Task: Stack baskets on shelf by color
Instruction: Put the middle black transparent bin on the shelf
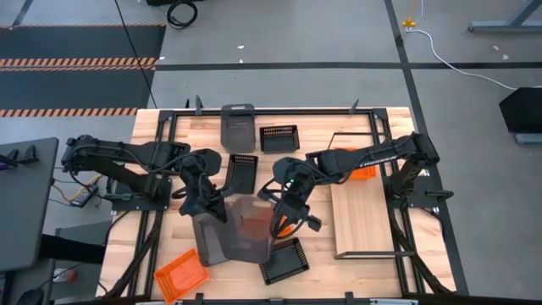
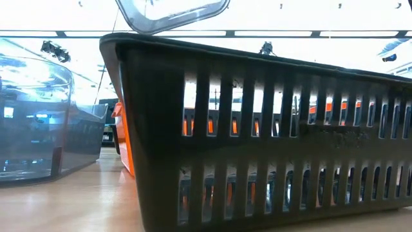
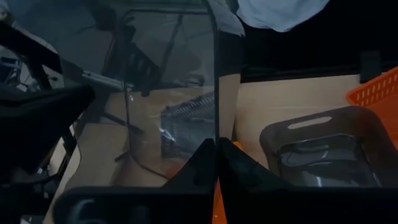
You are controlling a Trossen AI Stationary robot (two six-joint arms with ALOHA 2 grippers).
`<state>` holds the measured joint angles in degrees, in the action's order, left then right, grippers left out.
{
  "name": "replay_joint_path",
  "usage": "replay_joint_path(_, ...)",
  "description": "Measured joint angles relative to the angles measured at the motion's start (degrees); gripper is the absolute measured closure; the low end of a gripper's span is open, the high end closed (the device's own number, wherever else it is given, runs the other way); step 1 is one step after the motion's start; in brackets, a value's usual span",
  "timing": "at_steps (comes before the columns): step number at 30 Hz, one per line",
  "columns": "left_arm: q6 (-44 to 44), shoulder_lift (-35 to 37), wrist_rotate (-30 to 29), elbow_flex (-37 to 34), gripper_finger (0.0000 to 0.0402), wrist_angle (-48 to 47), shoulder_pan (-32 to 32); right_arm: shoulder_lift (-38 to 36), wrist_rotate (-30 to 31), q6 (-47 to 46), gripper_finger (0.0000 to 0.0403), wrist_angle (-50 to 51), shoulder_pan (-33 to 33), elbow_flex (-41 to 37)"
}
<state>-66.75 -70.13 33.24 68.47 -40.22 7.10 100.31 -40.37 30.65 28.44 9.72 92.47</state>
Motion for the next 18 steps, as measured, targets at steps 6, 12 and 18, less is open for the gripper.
replay_joint_path(6, 7.0, 0.0, 0.0, 0.0, 0.0378, 0.8, -0.2, -0.6, 2.0, 0.0, 0.0394, 0.4, 0.0, 0.0)
replay_joint_path(12, 15.0, 0.5, -1.2, 0.0, 0.0342, 4.7, -0.2, -1.0, 4.0, 0.2, 0.0394, 3.2, -0.6, 0.0)
replay_joint_path(18, 15.2, 2.7, -1.5, 0.0, 0.0301, 7.4, -0.2, 0.6, 5.0, 0.9, 0.0394, 3.6, -1.4, 0.0)
